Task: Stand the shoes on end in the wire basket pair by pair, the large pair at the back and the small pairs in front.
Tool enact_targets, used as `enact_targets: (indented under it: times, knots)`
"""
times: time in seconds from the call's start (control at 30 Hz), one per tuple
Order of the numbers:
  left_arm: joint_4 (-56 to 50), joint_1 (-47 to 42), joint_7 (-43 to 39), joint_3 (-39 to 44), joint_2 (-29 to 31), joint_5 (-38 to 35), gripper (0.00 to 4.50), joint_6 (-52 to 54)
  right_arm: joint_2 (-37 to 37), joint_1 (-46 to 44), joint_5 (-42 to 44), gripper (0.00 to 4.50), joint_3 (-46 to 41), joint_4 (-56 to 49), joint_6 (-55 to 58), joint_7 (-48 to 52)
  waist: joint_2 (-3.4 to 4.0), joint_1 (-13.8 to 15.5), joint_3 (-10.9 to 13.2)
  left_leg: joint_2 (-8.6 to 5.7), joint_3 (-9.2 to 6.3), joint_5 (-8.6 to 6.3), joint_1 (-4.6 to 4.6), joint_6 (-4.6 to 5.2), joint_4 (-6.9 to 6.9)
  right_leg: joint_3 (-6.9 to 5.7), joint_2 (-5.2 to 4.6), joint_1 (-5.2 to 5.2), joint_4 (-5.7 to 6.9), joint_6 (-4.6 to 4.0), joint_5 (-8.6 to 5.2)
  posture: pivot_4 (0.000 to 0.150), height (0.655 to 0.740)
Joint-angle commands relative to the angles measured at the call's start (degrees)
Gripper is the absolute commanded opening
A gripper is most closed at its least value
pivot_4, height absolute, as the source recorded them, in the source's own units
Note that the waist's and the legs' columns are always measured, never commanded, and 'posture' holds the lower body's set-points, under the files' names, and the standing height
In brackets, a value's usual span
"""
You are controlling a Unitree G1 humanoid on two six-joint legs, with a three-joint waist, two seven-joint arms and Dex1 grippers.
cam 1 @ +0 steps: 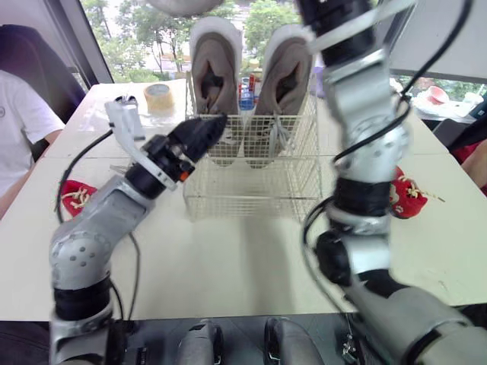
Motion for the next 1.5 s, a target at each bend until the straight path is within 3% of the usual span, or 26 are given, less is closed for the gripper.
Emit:
enact_targets:
  times: [0.03, 0.17, 0.33, 0.57, 0.9, 1.0, 1.13, 1.17, 1.4, 1.5]
  knots:
    - [-5.64, 3.59, 0.35, 4.22, 3.39, -4.53, 4.43, -0.11, -13.07, -1.30, -4.95, 0.83, 0.40, 3.50, 3.64, 14.18, 0.01, -0.18, 0.01, -0.02, 0.03, -0.03, -0.02, 0.04, 0.00, 0.02, -0.03, -0.02, -0.06, -0.06, -0.04, 0.150, 0.7400]
    - [-6.20, 10.73, -1.54, 8.04, 8.38, -7.63, 4.43, 0.64, -29.78, 1.07, -9.79, 0.83, 1.57, 9.41, 6.41, 32.94, 0.02, -0.45, 0.01, -0.01, 0.11, -0.03, 0.05, 0.03, -0.29, 0.06, -0.05, -0.12, -0.06, 0.02, -0.01, 0.150, 0.7400]
    - [-4.37, 11.65, -2.93, 8.70, 10.52, -8.12, 4.43, -0.60, -35.37, 1.32, -20.58, 0.83, 9.03, 15.04, 1.23, 46.81, 0.12, -0.75, 0.05, 0.13, 0.14, 0.05, 0.15, -0.11, -0.37, 0.08, 0.13, -0.19, -0.01, -0.11, -0.07, 0.150, 0.7400]
    - [-2.97, 10.15, -2.68, 7.36, 10.44, -7.10, 4.43, -0.88, -30.49, 1.67, -32.28, 0.83, 13.23, 22.74, -12.83, 52.34, 0.11, -0.33, 0.05, 0.12, 0.16, 0.16, 0.13, -0.28, -0.34, 0.13, 0.12, -0.19, 0.05, -0.12, -0.06, 0.150, 0.7400]
    - [-2.07, 9.32, -2.68, 6.81, 10.61, -7.01, 4.43, -0.50, -24.14, 1.13, -37.32, 0.83, 15.22, 31.42, -20.39, 60.22, 0.10, -0.32, 0.04, 0.09, 0.14, 0.36, 0.09, -0.62, -0.30, 0.12, 0.10, -0.17, 0.06, -0.11, -0.05, 0.150, 0.7400]
    - [-1.16, 8.96, -2.85, 6.41, 10.46, -6.82, 4.50, -0.24, -22.54, -0.05, -40.56, 2.12, 16.04, 38.72, -24.66, 61.71, 0.08, -0.39, 0.03, 0.09, 0.12, 0.37, 0.09, -0.64, -0.31, 0.10, 0.10, -0.17, 0.07, -0.11, -0.04, 0.150, 0.7400]
    - [-1.60, 9.87, -3.06, 7.19, 11.07, -7.44, 4.50, -0.04, -23.34, -1.45, -42.35, 4.17, 14.93, 41.79, -26.48, 62.31, 0.10, -0.41, 0.04, 0.08, 0.13, 0.37, 0.08, -0.65, -0.30, 0.10, 0.09, -0.17, 0.06, -0.11, -0.04, 0.150, 0.7400]
    - [-1.75, 10.33, -3.17, 7.73, 11.40, -7.77, 4.50, 0.01, -23.88, -1.73, -42.36, 4.42, 14.48, 41.82, -26.05, 62.43, 0.10, -0.45, 0.04, 0.09, 0.12, 0.37, 0.08, -0.65, -0.31, 0.11, 0.09, -0.17, 0.06, -0.11, -0.04, 0.150, 0.7400]
    - [-1.21, 11.39, -3.57, 9.43, 12.83, -8.47, 4.50, -0.32, -26.39, -1.16, -40.36, 4.42, 11.91, 36.92, -21.01, 62.75, 0.10, -0.46, 0.05, 0.10, 0.12, 0.39, 0.10, -0.68, -0.31, 0.11, 0.09, -0.18, 0.07, -0.12, -0.05, 0.150, 0.7400]
    - [0.28, 11.41, -3.86, 11.40, 14.70, -8.45, 4.50, -0.06, -28.36, -0.97, -31.67, 4.42, 6.97, 23.57, -6.50, 59.81, 0.16, -0.35, 0.08, 0.11, 0.12, 0.39, 0.08, -0.69, -0.31, 0.11, 0.08, -0.23, 0.12, -0.12, -0.05, 0.150, 0.7400]
